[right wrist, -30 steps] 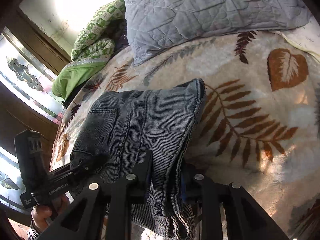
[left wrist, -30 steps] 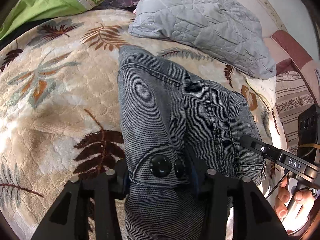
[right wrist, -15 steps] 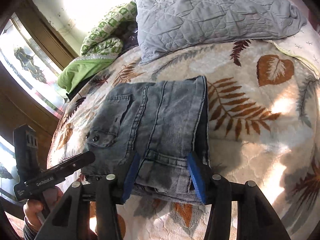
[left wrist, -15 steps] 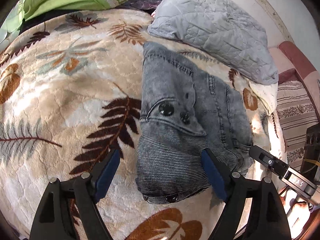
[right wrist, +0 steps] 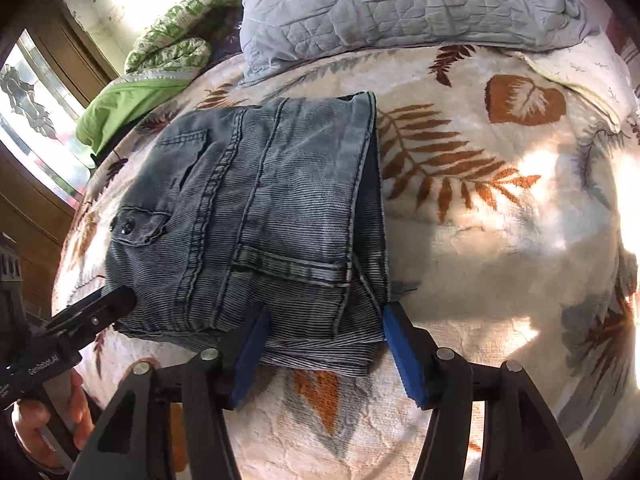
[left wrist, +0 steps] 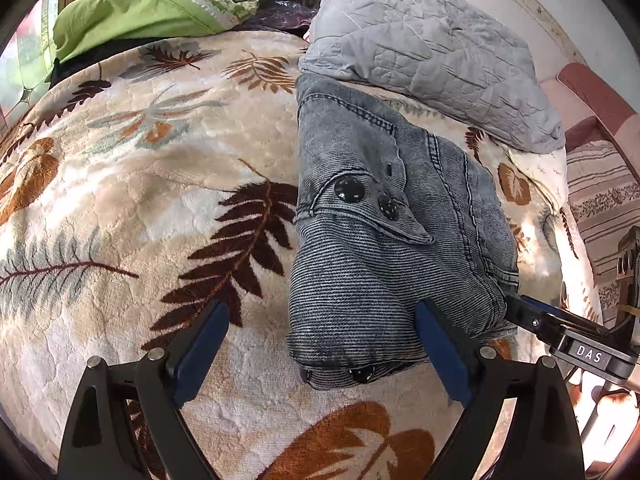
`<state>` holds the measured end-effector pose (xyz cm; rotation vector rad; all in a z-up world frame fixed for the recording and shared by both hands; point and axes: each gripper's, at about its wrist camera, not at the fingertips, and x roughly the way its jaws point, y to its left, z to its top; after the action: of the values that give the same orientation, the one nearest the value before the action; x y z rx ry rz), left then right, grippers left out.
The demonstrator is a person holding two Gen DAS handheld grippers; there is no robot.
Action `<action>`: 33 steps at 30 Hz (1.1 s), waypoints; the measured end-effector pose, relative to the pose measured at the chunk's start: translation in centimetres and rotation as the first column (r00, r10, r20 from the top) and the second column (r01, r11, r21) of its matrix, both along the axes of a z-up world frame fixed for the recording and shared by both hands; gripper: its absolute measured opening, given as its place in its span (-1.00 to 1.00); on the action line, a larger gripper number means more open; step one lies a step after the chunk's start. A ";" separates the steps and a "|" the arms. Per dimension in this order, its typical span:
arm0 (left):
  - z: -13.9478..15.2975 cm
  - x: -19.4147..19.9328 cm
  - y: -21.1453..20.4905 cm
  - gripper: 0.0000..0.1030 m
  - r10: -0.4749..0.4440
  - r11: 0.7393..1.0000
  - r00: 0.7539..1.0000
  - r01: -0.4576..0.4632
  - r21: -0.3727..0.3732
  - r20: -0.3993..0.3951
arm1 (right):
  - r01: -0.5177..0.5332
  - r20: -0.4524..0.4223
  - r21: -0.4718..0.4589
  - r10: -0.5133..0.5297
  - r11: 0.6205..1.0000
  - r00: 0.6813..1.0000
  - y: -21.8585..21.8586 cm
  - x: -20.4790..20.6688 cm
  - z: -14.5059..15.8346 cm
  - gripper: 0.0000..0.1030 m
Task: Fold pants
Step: 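Open both tools and release the folded jeans on the bed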
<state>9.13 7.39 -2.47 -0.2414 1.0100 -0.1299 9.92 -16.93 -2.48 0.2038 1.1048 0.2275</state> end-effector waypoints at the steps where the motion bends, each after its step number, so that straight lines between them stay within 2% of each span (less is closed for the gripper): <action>1: 0.1 0.0 0.1 0.82 0.001 1.000 1.000 -0.001 -0.003 0.004 | 0.008 -0.006 0.019 -0.008 1.000 1.000 -0.3 0.0 0.4 0.24; 6: -0.1 0.0 0.3 0.82 -0.008 1.000 1.000 0.008 -0.018 0.006 | 0.022 0.078 0.069 -0.027 0.997 0.997 -1.0 1.5 4.5 0.24; 10: -0.3 -0.2 0.5 0.82 -0.012 0.999 1.000 0.012 -0.044 0.014 | 0.041 0.100 0.054 -0.046 0.998 0.994 -0.4 5.7 6.1 0.24; 14: -0.4 -0.2 0.7 0.82 -0.018 0.998 1.000 0.019 -0.059 0.023 | 0.076 0.059 0.018 -0.077 0.997 0.995 -0.1 10.6 4.8 0.25; 18: -0.6 -0.1 0.8 0.84 -0.023 0.997 0.999 0.025 -0.072 0.028 | 0.092 -0.071 -0.064 -0.096 0.994 0.993 0.0 13.1 -0.2 0.28; 20: -0.8 -0.1 0.9 0.88 -0.016 0.996 1.000 0.018 -0.082 0.024 | 0.103 -0.058 -0.053 -0.106 0.993 0.993 -0.4 12.8 -0.9 0.34; 23: -0.9 0.0 1.2 0.89 -0.010 0.995 1.000 0.012 -0.102 0.016 | 0.117 -0.017 -0.069 -0.118 0.991 0.993 -0.6 11.1 0.5 0.34; 26: -0.9 -0.2 1.2 0.89 -0.008 0.995 1.000 0.010 -0.102 0.023 | 0.083 0.037 -0.034 -0.081 0.996 0.996 -0.1 7.9 2.6 0.34; 28: -0.8 -0.4 1.1 0.89 -0.004 0.996 1.000 0.006 -0.092 0.030 | 0.062 0.053 -0.040 -0.059 0.997 0.997 0.4 5.2 3.0 0.34; 30: -0.6 -0.6 0.9 0.89 -0.001 0.998 0.999 0.004 -0.069 0.041 | 0.028 0.008 -0.057 -0.028 0.998 1.000 1.1 3.0 1.8 0.34; 32: -0.1 -0.7 0.5 0.89 -0.002 0.999 0.999 0.004 -0.040 0.052 | 0.008 -0.035 -0.119 -0.012 0.993 0.999 1.5 1.6 -0.1 0.34; 33: 0.2 -0.9 0.3 0.89 0.002 1.000 0.998 -0.001 -0.016 0.058 | 0.007 -0.035 -0.125 -0.012 0.992 0.999 1.4 1.2 -0.5 0.34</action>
<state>8.24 7.67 -2.29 -0.2519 0.9513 -0.1429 11.15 -15.50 -2.94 0.1021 1.1496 0.1464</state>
